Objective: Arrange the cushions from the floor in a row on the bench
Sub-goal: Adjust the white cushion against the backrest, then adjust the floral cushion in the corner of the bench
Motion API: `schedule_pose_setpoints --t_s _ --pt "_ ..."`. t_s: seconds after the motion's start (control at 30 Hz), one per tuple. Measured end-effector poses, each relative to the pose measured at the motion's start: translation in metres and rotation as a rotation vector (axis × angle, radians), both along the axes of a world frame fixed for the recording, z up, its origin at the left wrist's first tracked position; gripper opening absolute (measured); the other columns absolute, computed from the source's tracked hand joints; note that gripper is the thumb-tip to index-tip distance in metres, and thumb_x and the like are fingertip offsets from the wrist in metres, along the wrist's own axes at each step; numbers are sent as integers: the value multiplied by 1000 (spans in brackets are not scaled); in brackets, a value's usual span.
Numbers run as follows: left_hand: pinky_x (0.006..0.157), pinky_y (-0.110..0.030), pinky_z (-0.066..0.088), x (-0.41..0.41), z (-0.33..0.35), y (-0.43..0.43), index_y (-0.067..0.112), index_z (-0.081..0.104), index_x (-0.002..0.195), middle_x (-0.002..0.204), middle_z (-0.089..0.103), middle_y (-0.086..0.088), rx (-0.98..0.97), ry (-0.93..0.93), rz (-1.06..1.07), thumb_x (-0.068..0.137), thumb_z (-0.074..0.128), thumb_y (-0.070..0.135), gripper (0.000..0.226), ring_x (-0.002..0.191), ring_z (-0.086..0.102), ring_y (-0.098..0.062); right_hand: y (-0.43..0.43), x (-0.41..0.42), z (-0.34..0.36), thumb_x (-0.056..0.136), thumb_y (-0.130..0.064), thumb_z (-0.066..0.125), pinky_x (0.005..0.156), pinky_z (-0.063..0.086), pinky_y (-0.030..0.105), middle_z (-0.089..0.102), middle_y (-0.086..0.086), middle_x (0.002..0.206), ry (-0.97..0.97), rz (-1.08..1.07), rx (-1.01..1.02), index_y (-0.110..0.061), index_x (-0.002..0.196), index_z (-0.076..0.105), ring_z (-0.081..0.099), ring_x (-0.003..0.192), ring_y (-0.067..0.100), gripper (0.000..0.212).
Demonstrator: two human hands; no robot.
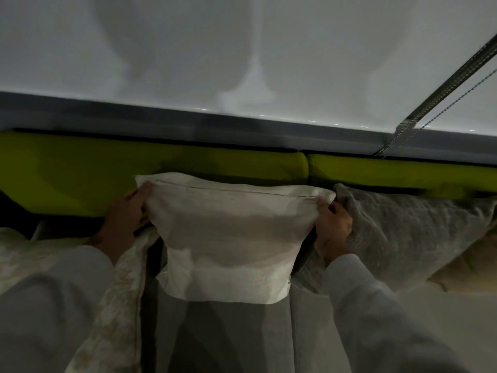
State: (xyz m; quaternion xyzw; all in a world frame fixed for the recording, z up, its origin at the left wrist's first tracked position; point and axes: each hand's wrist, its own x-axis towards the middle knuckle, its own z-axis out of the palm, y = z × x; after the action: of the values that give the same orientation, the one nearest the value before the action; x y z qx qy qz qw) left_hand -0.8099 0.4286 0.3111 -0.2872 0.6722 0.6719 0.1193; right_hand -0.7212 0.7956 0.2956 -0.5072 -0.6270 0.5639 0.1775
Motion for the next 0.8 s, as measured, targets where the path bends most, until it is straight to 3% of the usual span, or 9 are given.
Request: schedule_pose_setpoints --t_s 0.1,0.17,0.23,0.27,0.37,0.47,0.53,0.67,0.8 --pt "52 -23 54 -3 4 -13 28 66 102 95 68 5 -91 10 -60 93 57 47 23 81 66 -14 -1 2 4 92 -34 68 58 40 19 62 -9 70 -58 88 171 -17 88 70 55 66 9 18" --pt "70 -35 60 -5 7 -25 30 66 96 103 70 -1 -156 42 -117 95 57 43 16 91 68 -21 -3 1 12 91 -31 70 68 43 12 64 -8 82 -33 110 319 -14 101 70 58 76 10 19" --pt "85 -44 56 -6 15 -34 25 67 101 112 70 -7 -246 81 -165 93 62 37 15 95 68 -22 -5 1 21 88 -20 72 67 37 -2 61 -7 82 21 136 447 -9 106 67 57 78 1 22" --pt "84 -42 56 -5 23 -39 22 68 103 113 71 -8 -288 101 -180 91 65 35 18 92 69 -21 -6 2 27 87 -17 73 71 43 4 59 -6 79 38 162 480 -7 104 67 57 76 0 21" --pt "88 -48 56 -3 45 -50 19 71 106 109 72 -9 -447 148 -274 89 67 35 24 97 69 -26 -10 3 47 86 -15 74 79 56 47 63 4 80 30 301 499 -10 98 67 64 79 26 15" --pt "74 -34 53 1 67 -61 28 70 100 102 71 1 -541 247 -382 89 67 36 14 94 65 -20 -26 7 67 88 -18 73 67 57 56 68 9 81 71 462 509 -16 89 64 67 74 34 9" --pt "73 -27 45 7 78 -67 26 71 102 101 67 6 -601 338 -435 89 67 33 15 93 61 -14 -45 13 77 89 -22 72 64 58 55 68 6 80 96 519 513 -15 89 66 68 73 32 10" --pt "87 -30 48 36 92 -97 17 72 105 102 67 3 -587 436 -522 88 70 21 18 97 62 -15 -101 37 85 89 -26 74 58 59 48 63 -3 74 94 598 533 -18 99 64 67 66 30 16" --pt "69 -9 44 81 91 -165 16 68 96 89 66 3 -588 465 -573 84 73 10 14 84 59 -11 -178 72 87 89 -27 74 40 53 26 64 -4 77 107 617 480 -20 109 63 66 59 21 24"
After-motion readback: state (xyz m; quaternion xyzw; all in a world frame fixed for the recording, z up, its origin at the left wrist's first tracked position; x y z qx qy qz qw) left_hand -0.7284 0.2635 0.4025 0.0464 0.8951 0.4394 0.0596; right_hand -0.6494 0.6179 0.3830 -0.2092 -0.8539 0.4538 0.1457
